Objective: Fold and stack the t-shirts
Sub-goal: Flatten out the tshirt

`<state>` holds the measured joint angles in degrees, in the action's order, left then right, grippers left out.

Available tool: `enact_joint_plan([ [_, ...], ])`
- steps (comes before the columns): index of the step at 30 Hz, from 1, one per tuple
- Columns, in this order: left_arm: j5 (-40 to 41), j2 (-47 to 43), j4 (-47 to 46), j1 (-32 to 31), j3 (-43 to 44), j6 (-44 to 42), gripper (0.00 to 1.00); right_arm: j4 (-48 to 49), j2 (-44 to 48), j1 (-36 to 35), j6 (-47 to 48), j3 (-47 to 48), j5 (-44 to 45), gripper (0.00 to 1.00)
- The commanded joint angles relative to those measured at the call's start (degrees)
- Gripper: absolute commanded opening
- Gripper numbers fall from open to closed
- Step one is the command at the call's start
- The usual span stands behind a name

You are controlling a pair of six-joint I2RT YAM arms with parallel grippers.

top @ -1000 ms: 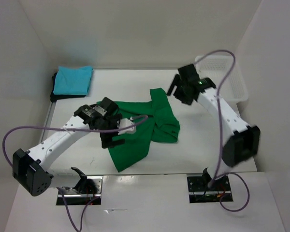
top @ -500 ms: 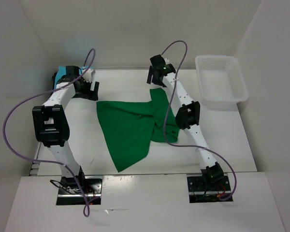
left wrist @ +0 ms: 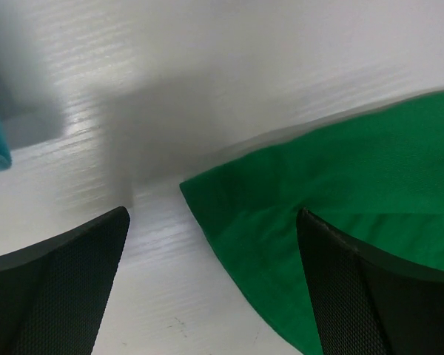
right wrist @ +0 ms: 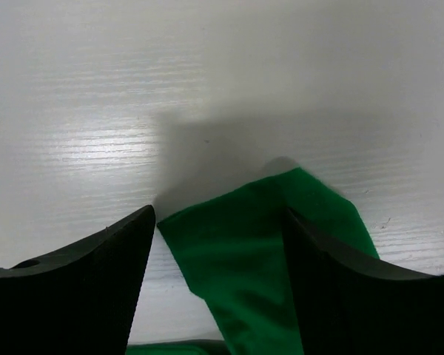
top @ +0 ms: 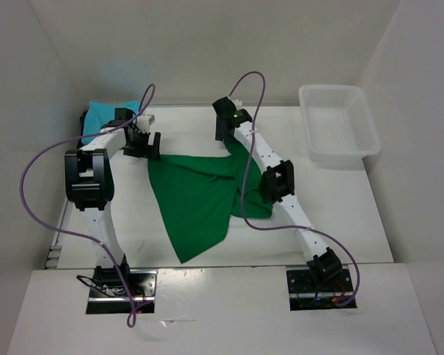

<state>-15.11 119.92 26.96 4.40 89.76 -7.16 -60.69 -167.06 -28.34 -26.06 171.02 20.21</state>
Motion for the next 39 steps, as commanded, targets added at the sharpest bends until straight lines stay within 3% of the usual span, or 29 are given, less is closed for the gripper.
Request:
enact_joint_plan([
  [1, -1.85, 1.45, -2.08, 0.34, -0.55, 0.92, 1.00, -3.03, -2.04, -0.49, -0.30, -1.39, 0.80, 0.72],
  [2, -1.85, 2.50, -2.09, 0.34, -0.55, 0.92, 1.00, -3.03, -2.04, -0.49, -0.30, -1.91, 0.80, 0.57],
  [6, -5.45, 4.88, -0.15, 0.34, 1.12, 0.40, 0.97, -3.56, -1.33, -0.49, -0.30, -3.05, 0.80, 0.29],
  [10, -6.24, 6.81, 0.37, 0.34, 1.73, -0.14, 0.90, -3.56, -0.28, 0.03, -0.30, -3.59, 0.80, 0.11],
  [14, -11.42, 9.54, 4.84, -0.88, 4.89, -2.50, 0.68, -3.56, 1.56, 0.04, -0.30, -4.64, 1.32, 0.00],
  [16, -10.91, 10.34, 6.79, -0.89, 4.90, -3.21, 0.67, -4.09, 2.27, 0.04, -0.30, -5.17, 1.33, 0.00],
  [19, -12.21, 10.34, 8.02, -0.89, 3.24, -4.35, 0.56, -4.09, 3.59, 0.56, -0.30, -5.17, 1.85, 0.00],
  [20, -12.74, 9.81, 8.72, -0.89, 3.23, -4.36, 0.51, -4.09, 4.28, 0.56, -0.30, -5.17, 1.85, 0.00],
  [21, -13.88, 9.81, 9.77, -0.89, 3.23, -4.96, 0.34, -4.09, 4.29, 0.56, -0.30, -5.17, 1.85, 0.00],
  [22, -14.41, 9.81, 10.30, -0.89, 2.71, -4.97, 0.29, -4.09, 5.68, 0.56, -0.30, -5.17, 1.85, 0.00],
  [24, -15.21, 9.81, 11.36, -0.89, 2.71, -4.97, 0.32, -4.09, 6.83, 1.09, -0.30, -5.17, 2.38, 0.00],
  [25, -15.21, 9.81, 11.97, -0.89, 2.71, -4.97, 0.56, -4.09, 7.88, 1.09, -0.30, -5.17, 2.38, 0.00],
  [26, -15.21, 9.03, 11.97, -0.89, 2.10, -5.49, 0.67, -4.09, 7.89, 1.70, 0.22, -5.17, 2.38, 0.00],
  [28, -14.68, 7.27, 10.66, -0.28, 1.48, -4.98, 0.75, -4.09, 9.21, 1.71, 0.22, -5.70, 2.38, 0.00],
  [32, -14.68, 6.12, 10.65, 0.86, 1.47, -4.97, 0.80, -4.09, 9.83, 2.23, 0.22, -6.22, 2.91, 0.00],
  [36, -9.43, 4.19, 9.95, 0.87, -0.72, -7.68, 0.80, -4.09, 10.88, 2.23, 0.22, -6.75, 3.44, 0.00],
  [39, -7.22, 4.18, 9.43, 0.87, -1.86, -9.09, 0.75, -4.09, 11.41, 2.23, 0.22, -6.75, 3.44, 0.00],
])
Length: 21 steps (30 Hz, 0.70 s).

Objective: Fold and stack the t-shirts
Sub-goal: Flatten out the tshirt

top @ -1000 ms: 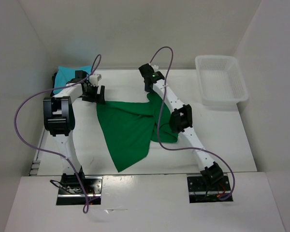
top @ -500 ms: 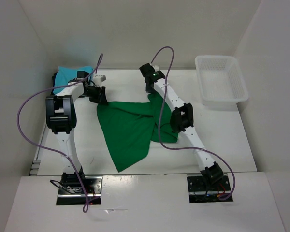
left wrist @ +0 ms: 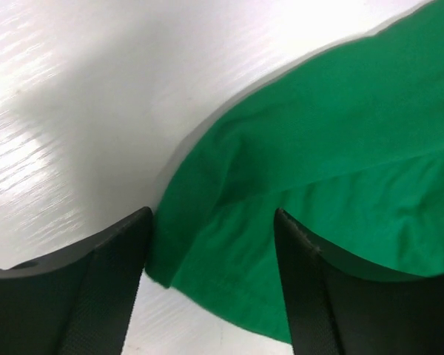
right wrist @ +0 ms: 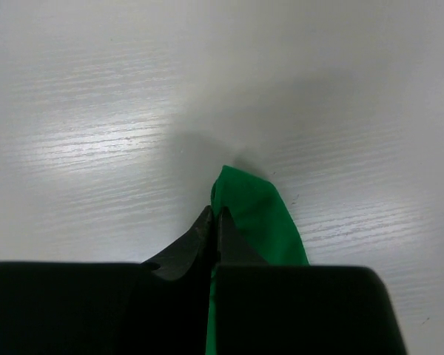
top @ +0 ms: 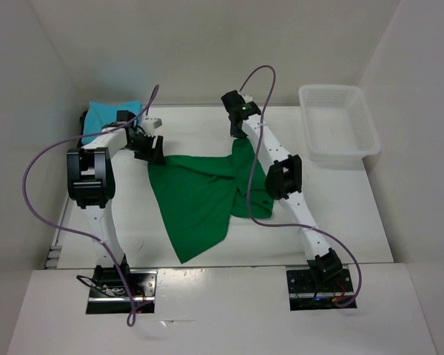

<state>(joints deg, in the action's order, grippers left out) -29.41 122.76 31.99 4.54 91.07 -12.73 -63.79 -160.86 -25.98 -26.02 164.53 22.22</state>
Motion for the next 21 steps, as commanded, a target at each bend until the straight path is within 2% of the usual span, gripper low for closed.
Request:
enact_joint_plan([
  [1, 7.95, 1.34, 4.40, 0.74, -3.18, -4.14, 0.73, -0.99, 5.20, -0.13, 0.18, -0.26, 1.43, 0.00],
  [4, 7.96, 1.34, 4.40, 0.74, -3.70, -4.76, 0.61, -0.99, 5.73, -0.65, 0.18, -0.79, 1.43, 0.00],
  [6, 7.44, 1.86, 4.40, 0.74, -4.23, -5.28, 0.48, -0.99, 6.25, -0.65, 0.18, -0.79, 1.43, 0.00],
  [7, 7.44, 1.87, 4.92, 0.74, -4.23, -5.29, 0.39, -0.99, 6.26, -0.65, 0.18, -0.79, 1.43, 0.00],
  [9, 6.47, 2.40, 5.45, 0.74, -3.71, -5.29, 0.09, -0.99, 6.78, -0.65, 0.71, -1.32, 1.43, 0.00],
  [10, 6.47, 2.40, 5.45, 0.74, -3.70, -5.29, 0.00, -0.99, 7.48, -0.65, 0.71, -1.84, 1.43, 0.00],
  [13, 6.46, 1.17, 7.55, 0.74, 0.41, -5.29, 0.00, 0.42, 11.08, 0.74, 2.90, -2.37, -0.76, 0.00],
  [15, 8.66, -1.62, 8.35, 1.26, 9.36, -4.50, 0.00, 1.12, 14.41, 2.33, 3.43, -0.27, -1.30, 0.00],
  [18, 13.82, -8.05, 6.00, 1.79, 21.99, -3.97, 0.00, 4.19, 27.12, 6.37, 4.66, 2.72, -1.30, 0.00],
  [20, 15.78, -11.73, 5.10, 1.79, 27.47, -4.49, 0.00, 5.42, 32.60, 8.83, 5.28, 3.26, -1.30, 0.00],
  [21, 16.57, -11.75, 5.97, 1.79, 30.72, -5.63, 0.00, 6.04, 35.15, 11.54, 5.80, 3.26, -4.43, 0.00],
])
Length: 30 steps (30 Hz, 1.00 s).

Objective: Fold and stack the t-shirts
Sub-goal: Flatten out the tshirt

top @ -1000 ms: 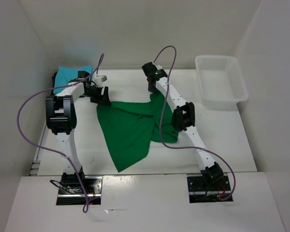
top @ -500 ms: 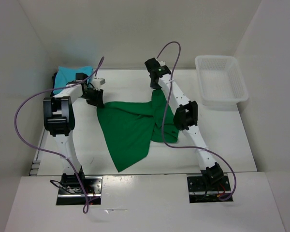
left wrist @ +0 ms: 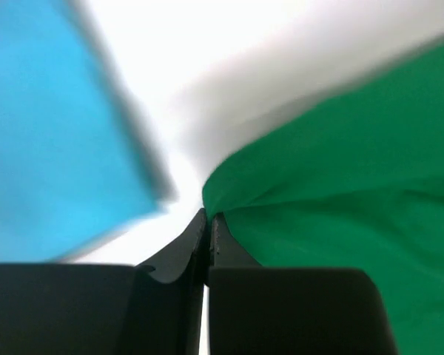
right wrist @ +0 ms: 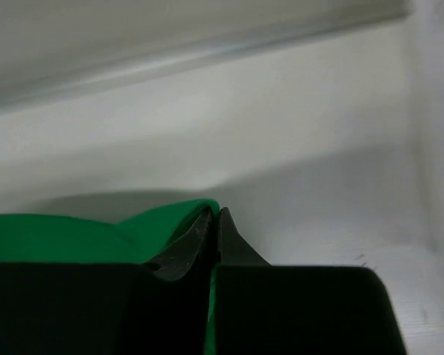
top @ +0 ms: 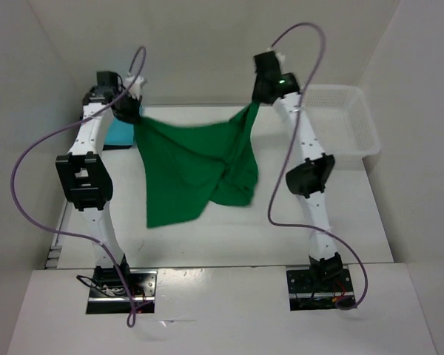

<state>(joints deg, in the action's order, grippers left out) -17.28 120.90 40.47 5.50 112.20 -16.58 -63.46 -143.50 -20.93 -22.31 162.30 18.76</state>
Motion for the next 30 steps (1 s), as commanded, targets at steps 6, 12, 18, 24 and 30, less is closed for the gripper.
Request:
enact_joint_plan([
  [6, 5.49, -10.32, 6.03, 0.22, 26.14, -5.38, 0.00, 8.71, 31.08, 11.17, 4.89, -0.74, -12.07, 0.00],
  [12, 9.97, -19.90, 0.76, -0.31, 8.24, -10.22, 0.00, 8.62, 38.28, 11.17, 7.71, -15.49, -14.02, 0.00],
  [18, 16.65, -34.84, -6.72, -4.17, -27.35, -19.97, 0.00, 19.48, 56.79, 4.59, 8.78, -57.56, -12.08, 0.00],
  [24, 18.07, -39.78, -5.05, -8.22, -52.13, -22.27, 0.00, 21.63, 66.85, -3.75, -2.11, -95.54, -13.31, 0.00],
  [30, 20.00, -41.18, -1.54, -8.22, -60.69, -20.60, 0.00, 16.10, 63.88, -14.23, -14.33, -100.43, -12.44, 0.00],
])
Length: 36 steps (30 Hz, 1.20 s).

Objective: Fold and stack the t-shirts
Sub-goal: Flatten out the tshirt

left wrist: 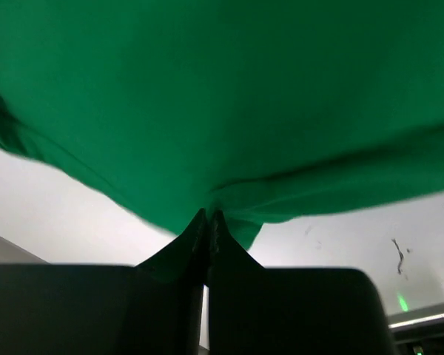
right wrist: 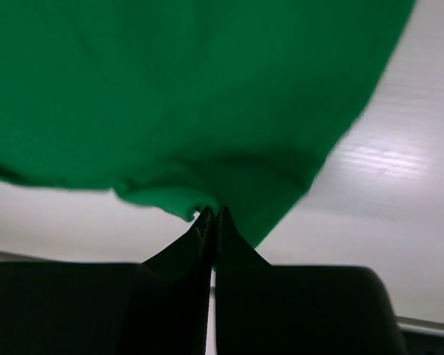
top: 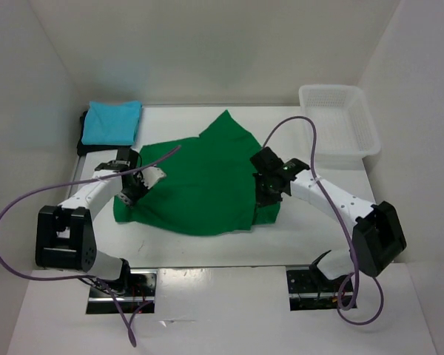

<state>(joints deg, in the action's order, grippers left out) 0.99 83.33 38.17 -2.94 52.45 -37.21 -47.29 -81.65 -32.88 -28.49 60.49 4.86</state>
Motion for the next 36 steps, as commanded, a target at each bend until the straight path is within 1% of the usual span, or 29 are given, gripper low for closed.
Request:
enact_joint_plan([
  [1, 1.73, -3.61, 1.63, 0.22, -1.46, 0.73, 0.00, -1.91, 0.02, -2.27, -8.77, 1.39, 1.46, 0.00],
  [5, 3.05, -5.80, 4.45, 0.22, -2.08, 3.45, 0.00, -5.18, -2.81, -2.27, -10.79, 2.70, 3.83, 0.00],
  [8, 5.33, -6.34, 5.07, 0.74, -2.61, 6.00, 0.00, -6.41, -2.82, -2.27, -11.59, 3.75, 6.82, 0.00],
  [9, 5.33, -6.34, 4.37, 0.74, -2.61, 6.62, 0.00, -6.41, -2.82, -0.36, -11.59, 4.54, 6.83, 0.00],
  [10, 4.72, -6.34, 2.63, 0.74, -0.87, 6.63, 0.00, -5.20, -2.82, 1.23, -8.54, 5.42, 6.83, 0.00],
  [11, 4.72, -5.73, 1.65, 0.74, 0.97, 6.63, 0.00, -4.57, -4.21, 3.07, -6.86, 9.26, 6.83, 0.00],
  [12, 4.20, -3.29, 0.68, 0.74, 3.95, 6.63, 0.00, -4.57, -5.70, 5.09, -5.28, 12.78, 7.44, 0.00],
  [13, 3.23, -1.35, 0.07, 0.74, 8.16, 8.10, 0.00, -5.26, -7.46, 8.42, -2.48, 17.25, 10.92, 0.00],
  [14, 2.44, 0.93, 0.06, 0.74, 13.51, 9.16, 0.00, -7.79, -11.30, 9.67, -1.58, 28.43, 14.00, 0.00],
  [15, 1.56, 6.18, 1.71, 0.74, 26.79, 10.48, 0.00, -9.47, -13.17, 10.81, -0.96, 34.98, 17.51, 0.00],
  [16, -0.01, 8.75, 2.25, 0.74, 34.05, 13.28, 0.00, -11.06, -15.01, 12.74, -0.43, 48.80, 24.51, 0.00],
  [17, -0.72, 12.87, 2.26, 0.74, 41.00, 14.70, 0.00, -13.33, -18.34, 13.28, 0.62, 55.89, 28.06, 0.00],
  [18, -0.73, 14.30, 0.69, 0.74, 53.25, 16.10, 0.00, -13.97, -19.76, 13.28, 1.59, 62.40, 31.40, 0.00],
  [19, -0.73, 15.36, -0.98, 0.74, 57.98, 18.73, 0.00, -13.97, -21.35, 13.28, 4.29, 75.61, 37.27, 0.00],
  [20, -0.73, 17.11, -2.47, 0.74, 62.12, 19.62, 0.00, -14.84, -25.28, 13.28, 5.63, 82.00, 39.85, 0.00],
  [21, -0.12, 18.43, -3.19, 0.74, 66.34, 20.24, 0.00, -14.24, -26.19, 12.59, 6.33, 86.77, 42.40, 0.00],
  [22, -0.12, 21.58, -1.89, 0.74, 74.91, 20.25, 0.00, -12.93, -26.20, 13.28, 6.95, 90.30, 41.29, 0.00],
  [23, -0.12, 22.74, -0.83, 0.74, 77.69, 20.25, 0.00, -13.79, -27.50, 13.28, 6.96, 92.07, 41.28, 0.00],
  [24, -0.12, 23.36, -0.82, 0.74, 79.03, 20.25, 0.00, -13.80, -27.51, 13.28, 6.09, 92.96, 41.80, 0.00],
  [25, -0.12, 23.37, -0.82, 0.74, 79.04, 19.55, 0.00, -13.80, -27.51, 12.68, 6.08, 91.58, 41.81, 0.00],
  [28, -0.64, 22.24, -0.82, 0.74, 74.66, 17.27, 0.00, -14.32, -25.94, 12.14, 6.08, 85.86, 43.55, 0.00],
  [29, -1.34, 21.36, -2.12, 0.22, 69.77, 16.48, 0.00, -14.32, -25.24, 12.14, 6.08, 84.54, 43.56, 0.00],
  [32, -0.82, 17.14, -4.41, -0.39, 61.05, 13.15, 0.00, -15.73, -20.76, 11.45, 4.68, 77.17, 45.93, 0.00],
  [33, -0.21, 15.04, -4.95, -0.40, 54.76, 12.17, 0.00, -16.25, -17.44, 11.44, 3.19, 71.67, 45.94, 0.00],
  [35, 1.72, 12.57, -7.05, -1.63, 47.79, 9.02, 0.00, -16.26, -13.73, 9.43, 1.43, 64.44, 45.33, 0.00],
  [36, 3.21, 10.04, -7.67, -1.63, 44.27, 8.04, 0.00, -16.26, -11.97, 8.90, -1.10, 56.92, 44.80, 0.00],
])
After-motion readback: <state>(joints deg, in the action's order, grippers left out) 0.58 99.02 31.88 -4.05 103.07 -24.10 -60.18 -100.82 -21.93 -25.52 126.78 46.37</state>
